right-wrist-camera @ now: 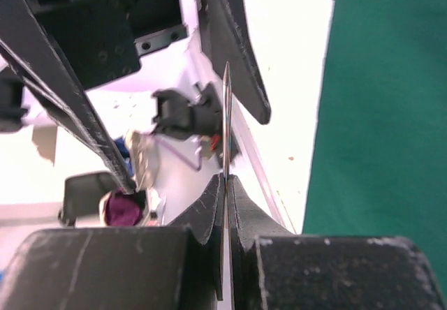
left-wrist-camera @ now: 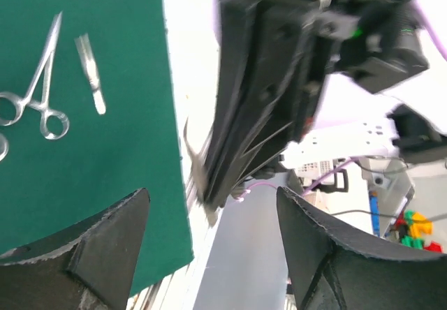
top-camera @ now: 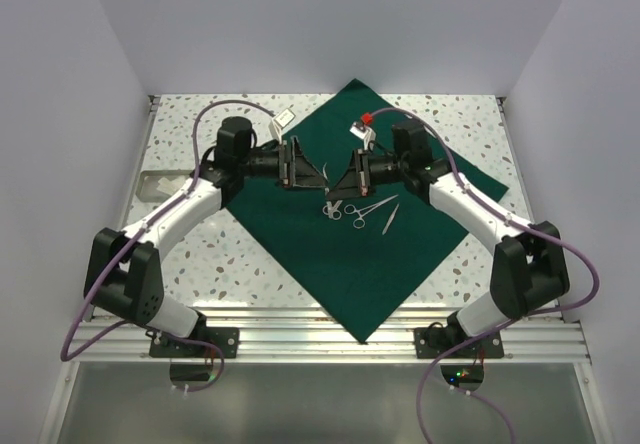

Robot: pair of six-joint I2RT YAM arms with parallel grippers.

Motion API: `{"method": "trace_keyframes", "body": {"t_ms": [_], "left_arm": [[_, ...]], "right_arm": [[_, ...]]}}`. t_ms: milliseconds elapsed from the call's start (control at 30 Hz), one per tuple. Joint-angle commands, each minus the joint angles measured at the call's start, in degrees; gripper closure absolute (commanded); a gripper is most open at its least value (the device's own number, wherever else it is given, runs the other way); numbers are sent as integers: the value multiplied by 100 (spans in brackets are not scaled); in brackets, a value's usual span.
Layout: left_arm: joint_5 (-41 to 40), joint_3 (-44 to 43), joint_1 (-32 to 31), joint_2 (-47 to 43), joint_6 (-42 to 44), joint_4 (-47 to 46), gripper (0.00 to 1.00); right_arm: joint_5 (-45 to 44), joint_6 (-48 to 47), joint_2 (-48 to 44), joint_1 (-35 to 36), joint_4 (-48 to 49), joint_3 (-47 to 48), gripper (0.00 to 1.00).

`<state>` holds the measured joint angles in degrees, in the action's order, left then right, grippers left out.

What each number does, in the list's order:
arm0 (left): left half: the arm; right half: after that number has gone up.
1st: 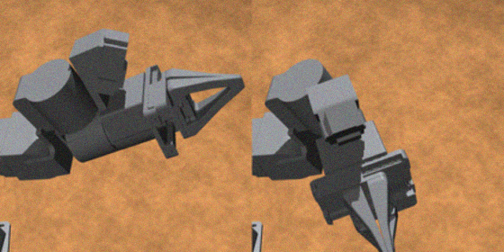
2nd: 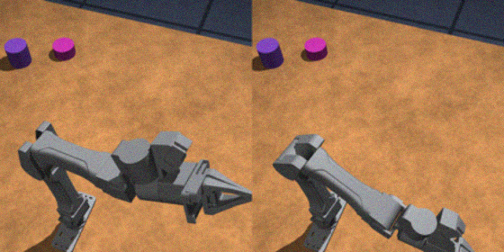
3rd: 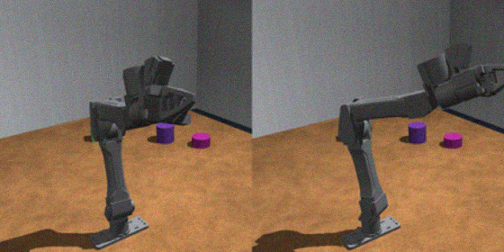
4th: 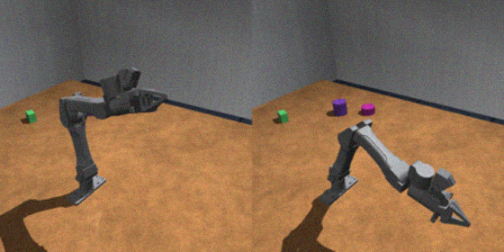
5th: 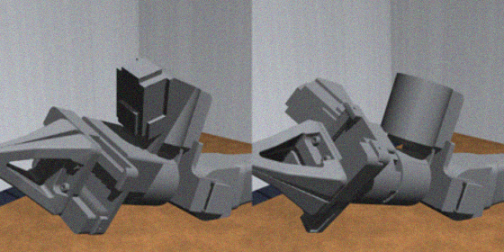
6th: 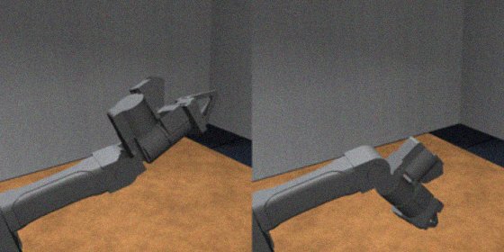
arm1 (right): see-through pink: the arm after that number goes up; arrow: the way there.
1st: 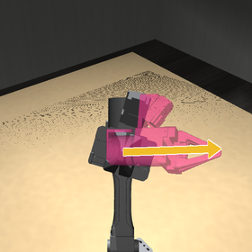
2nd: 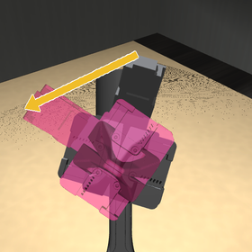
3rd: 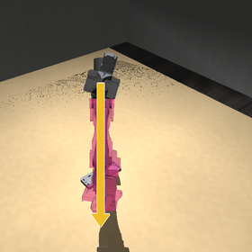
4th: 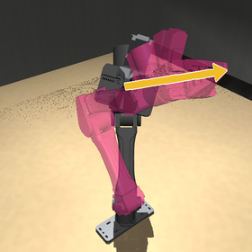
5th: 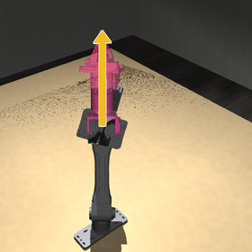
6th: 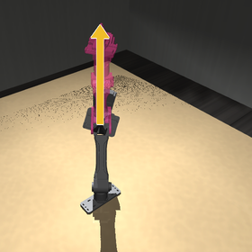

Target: Prepare the surgical pack

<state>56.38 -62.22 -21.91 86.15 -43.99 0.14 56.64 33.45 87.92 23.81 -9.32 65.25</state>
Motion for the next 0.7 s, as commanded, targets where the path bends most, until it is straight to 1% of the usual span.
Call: {"method": "trace_keyframes", "body": {"t_ms": [0, 67, 100, 200, 233, 300, 333, 400, 433, 467, 500, 533, 567, 600, 633, 667], "left_arm": [[400, 245, 38, -309, -742, -1313, 24], [383, 280, 29, -301, -734, -1236, 28], [383, 289, 29, -283, -708, -1166, 29], [391, 342, 38, -274, -690, -1174, 36], [356, 350, 38, -265, -690, -1166, 43], [339, 315, 55, -204, -690, -1148, 53], [312, 307, 64, -169, -690, -1139, 65], [330, 280, 108, -72, -699, -1183, 74], [312, 263, 152, -37, -682, -1166, 85], [303, 245, 291, -2, -664, -1122, 93], [303, 245, 406, 16, -655, -1078, 100], [243, 236, 555, 25, -620, -991, 100], [190, 201, 939, 42, -402, -616, 100], [76, 166, 1169, 34, -226, -325, 100], [-99, 105, 1441, 16, -16, -26, 100], [-666, -17, 2001, -45, 352, 899, 100]], "right_arm": [[611, 188, 15, 123, 536, 102, 100], [567, 275, -12, 141, 598, 84, 100], [602, 363, -3, 159, 807, 58, 100], [646, 469, 67, 237, 818, 162, 100], [655, 452, 111, 247, 783, 198, 100], [673, 452, 155, 282, 748, 320, 100], [681, 460, 199, 290, 730, 365, 100], [673, 469, 269, 299, 686, 488, 100], [673, 443, 304, 317, 643, 549, 100], [647, 399, 383, 308, 425, 672, 100], [350, 295, 427, 299, 74, 786, 92], [86, -159, 471, 291, -382, 935, 80], [-343, -364, 585, 282, -1335, 1241, 70], [-1330, -531, 629, 273, -1779, 1375, 55], [-1992, -724, 665, 256, -2175, 1489, 51], [-2512, -761, 700, 238, -2806, 1638, 47]]}}
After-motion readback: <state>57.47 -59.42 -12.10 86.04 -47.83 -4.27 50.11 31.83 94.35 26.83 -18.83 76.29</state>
